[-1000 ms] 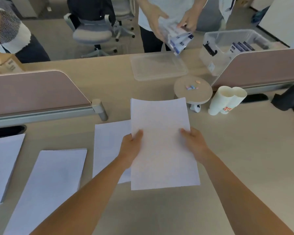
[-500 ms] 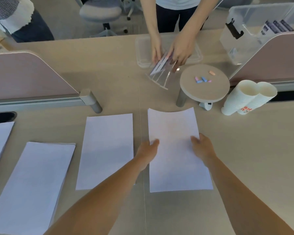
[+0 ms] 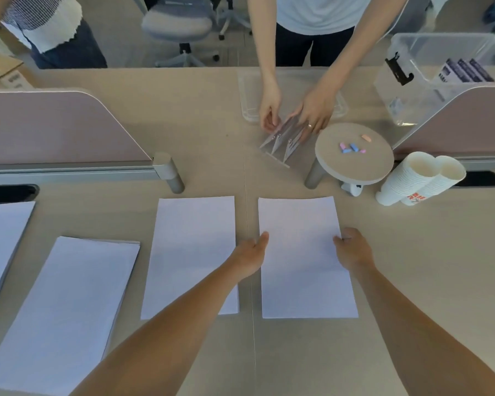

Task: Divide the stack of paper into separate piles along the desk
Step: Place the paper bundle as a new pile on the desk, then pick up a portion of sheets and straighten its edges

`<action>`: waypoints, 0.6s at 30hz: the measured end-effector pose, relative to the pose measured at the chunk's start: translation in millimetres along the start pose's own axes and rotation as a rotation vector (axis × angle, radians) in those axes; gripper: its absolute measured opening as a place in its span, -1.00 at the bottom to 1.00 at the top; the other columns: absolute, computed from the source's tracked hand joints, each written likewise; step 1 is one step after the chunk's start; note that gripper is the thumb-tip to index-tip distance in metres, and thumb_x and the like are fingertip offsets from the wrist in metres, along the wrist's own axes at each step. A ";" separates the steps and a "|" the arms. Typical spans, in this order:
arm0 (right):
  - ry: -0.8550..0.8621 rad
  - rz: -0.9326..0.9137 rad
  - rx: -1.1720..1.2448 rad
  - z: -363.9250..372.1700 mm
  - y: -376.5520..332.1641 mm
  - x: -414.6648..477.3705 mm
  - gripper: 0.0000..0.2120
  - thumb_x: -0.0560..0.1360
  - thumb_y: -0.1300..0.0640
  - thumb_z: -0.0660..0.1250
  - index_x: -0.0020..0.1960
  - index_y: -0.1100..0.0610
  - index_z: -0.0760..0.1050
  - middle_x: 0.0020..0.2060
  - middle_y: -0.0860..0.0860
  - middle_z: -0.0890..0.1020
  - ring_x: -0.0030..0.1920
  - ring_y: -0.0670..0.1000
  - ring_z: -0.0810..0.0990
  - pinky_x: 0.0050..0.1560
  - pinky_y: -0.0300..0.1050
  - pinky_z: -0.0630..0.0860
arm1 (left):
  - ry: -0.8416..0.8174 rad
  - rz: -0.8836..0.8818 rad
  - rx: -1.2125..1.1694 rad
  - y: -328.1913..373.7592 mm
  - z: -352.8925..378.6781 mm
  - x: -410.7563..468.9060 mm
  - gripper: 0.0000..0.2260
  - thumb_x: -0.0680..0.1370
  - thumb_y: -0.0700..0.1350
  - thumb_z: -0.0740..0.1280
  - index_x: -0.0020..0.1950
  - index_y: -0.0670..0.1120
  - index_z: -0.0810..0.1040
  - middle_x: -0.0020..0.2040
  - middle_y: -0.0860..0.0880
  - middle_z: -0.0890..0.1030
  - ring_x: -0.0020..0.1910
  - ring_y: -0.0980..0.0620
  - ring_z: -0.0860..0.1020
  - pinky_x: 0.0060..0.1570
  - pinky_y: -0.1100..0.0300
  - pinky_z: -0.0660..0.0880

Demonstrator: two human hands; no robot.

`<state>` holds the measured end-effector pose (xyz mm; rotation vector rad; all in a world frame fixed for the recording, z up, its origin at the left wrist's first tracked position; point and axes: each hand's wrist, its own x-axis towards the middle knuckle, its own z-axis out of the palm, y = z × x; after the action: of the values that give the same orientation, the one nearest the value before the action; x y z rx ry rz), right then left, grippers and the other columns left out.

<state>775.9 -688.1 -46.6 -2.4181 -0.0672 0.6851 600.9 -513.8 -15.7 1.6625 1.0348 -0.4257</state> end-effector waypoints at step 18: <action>-0.521 -0.043 0.223 240.8 -151.3 -242.4 -0.89 0.56 0.12 0.34 0.05 0.13 0.55 -0.14 0.13 0.64 -0.30 0.08 0.61 -0.23 -0.11 0.53 | 0.504 -0.143 -0.127 -257.2 -249.2 -103.9 -0.49 0.59 0.22 0.15 0.27 -0.14 0.55 0.23 -0.15 0.58 0.21 -0.20 0.54 0.20 0.03 0.44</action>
<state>465.6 -483.1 -10.6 -1.9702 -0.2393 1.2170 282.5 -319.9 -6.0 1.6220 1.5241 -0.0225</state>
